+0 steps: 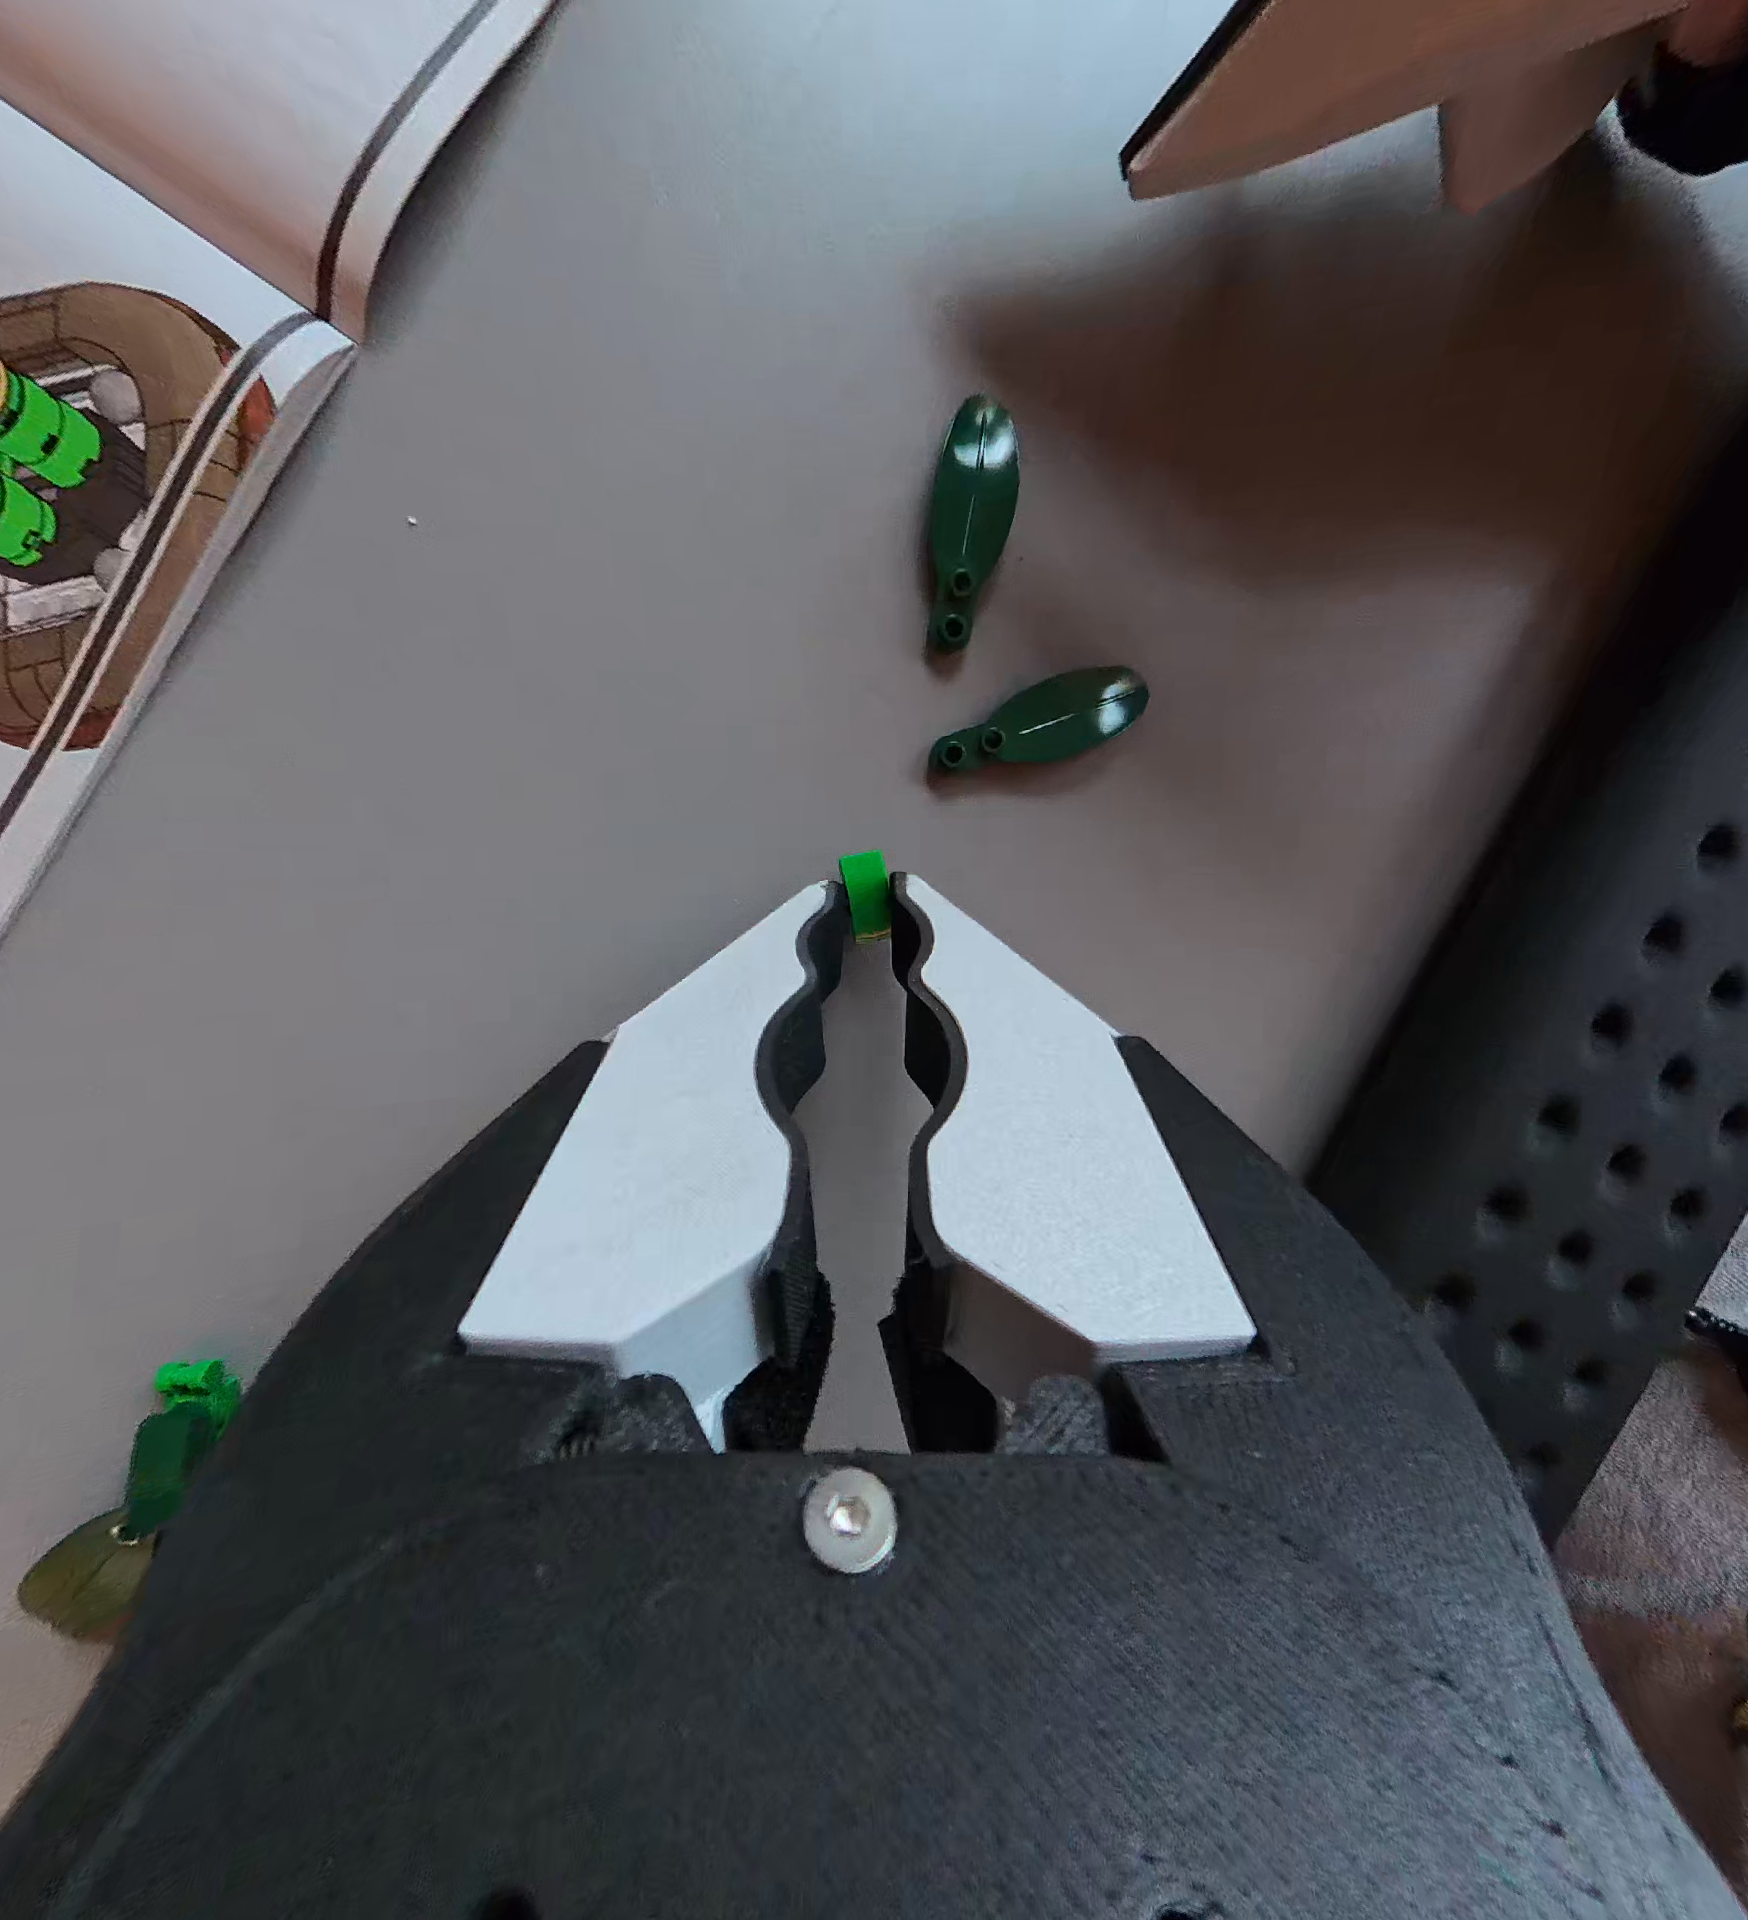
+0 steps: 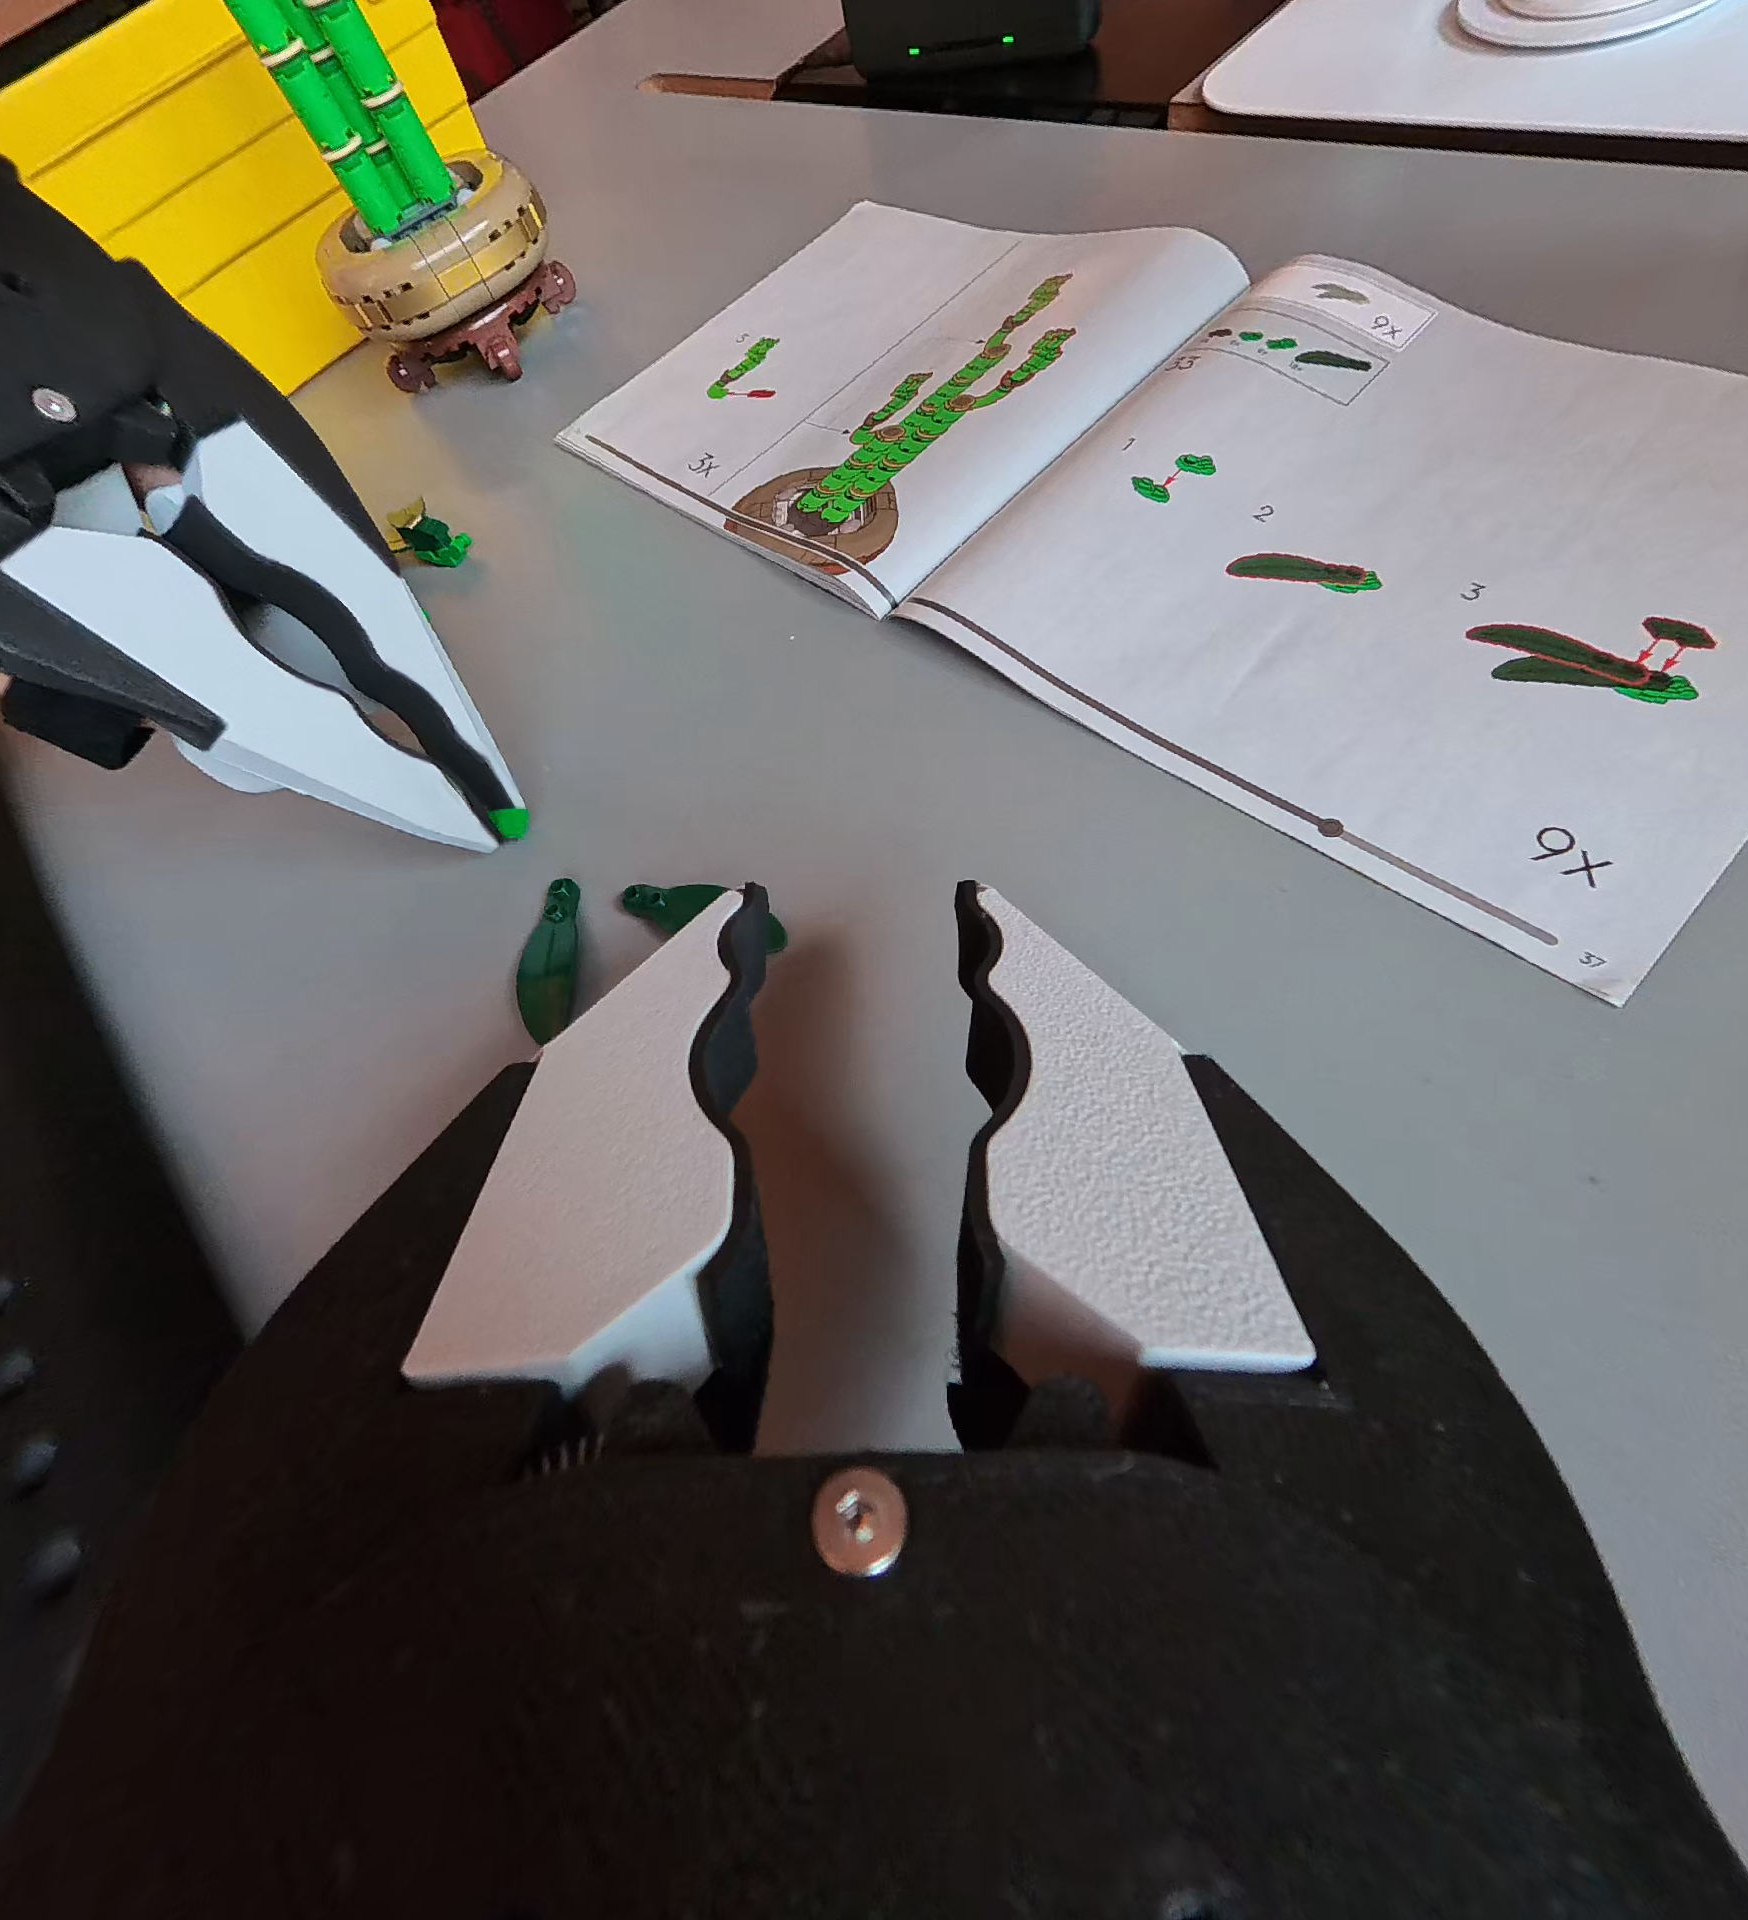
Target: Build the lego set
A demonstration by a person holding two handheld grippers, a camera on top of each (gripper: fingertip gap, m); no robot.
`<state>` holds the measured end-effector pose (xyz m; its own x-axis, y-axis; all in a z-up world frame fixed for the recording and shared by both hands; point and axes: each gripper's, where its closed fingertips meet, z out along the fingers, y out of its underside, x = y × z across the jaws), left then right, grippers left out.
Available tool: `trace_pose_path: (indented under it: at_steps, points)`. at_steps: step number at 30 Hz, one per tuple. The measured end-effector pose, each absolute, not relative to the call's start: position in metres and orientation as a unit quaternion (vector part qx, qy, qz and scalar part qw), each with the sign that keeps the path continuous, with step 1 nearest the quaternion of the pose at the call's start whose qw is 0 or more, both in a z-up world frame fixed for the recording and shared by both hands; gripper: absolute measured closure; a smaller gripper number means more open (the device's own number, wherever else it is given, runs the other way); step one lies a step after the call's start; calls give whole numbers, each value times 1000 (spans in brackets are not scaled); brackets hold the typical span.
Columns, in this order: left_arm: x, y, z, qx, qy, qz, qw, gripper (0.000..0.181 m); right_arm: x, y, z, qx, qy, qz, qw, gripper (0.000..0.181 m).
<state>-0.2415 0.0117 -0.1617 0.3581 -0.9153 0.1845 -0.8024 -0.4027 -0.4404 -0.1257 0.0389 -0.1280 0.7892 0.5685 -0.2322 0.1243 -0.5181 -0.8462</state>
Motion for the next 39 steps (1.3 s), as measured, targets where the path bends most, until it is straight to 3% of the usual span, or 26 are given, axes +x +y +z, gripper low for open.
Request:
trace_pose_path:
  at_steps: [1, 7, 10, 13, 15, 18, 23, 25, 27, 32, 39]
  points:
    - [-241, 11, -163, -812, 529, -205, 135, 175, -126, 39, -128, -834, -207, 251, 445, 146]
    - [-240, 10, -162, -812, 526, -217, 130, 174, -126, 39, -128, -835, -206, 253, 443, 146]
    - [-238, 10, -154, -810, 518, -239, 138, 157, -125, 39, -128, -835, -206, 253, 443, 146]
    - [-240, 15, -117, -803, 488, -291, 181, 155, -125, 39, -127, -834, -203, 255, 446, 146]
    - [-251, 23, -72, -790, 457, -329, 243, 154, -125, 39, -126, -833, -201, 257, 447, 146]
    - [-300, 48, 13, -755, 387, -341, 405, 153, -125, 39, -127, -833, -202, 259, 445, 146]
    - [-487, 102, 112, -707, 164, -202, 658, 156, -128, 38, -129, -834, -211, 256, 440, 146]
    - [-559, 125, 89, -763, 96, -166, 617, 151, -130, 37, -130, -835, -215, 254, 439, 146]
    - [-610, 146, 38, -842, 49, -166, 512, 136, -131, 37, -132, -837, -219, 252, 435, 146]
    - [-679, 197, -51, -909, 22, -124, 398, 158, -129, 38, -138, -844, -217, 244, 426, 146]
    - [-715, 228, -114, -941, 207, 73, 259, 168, -123, 41, -141, -849, -192, 259, 420, 146]
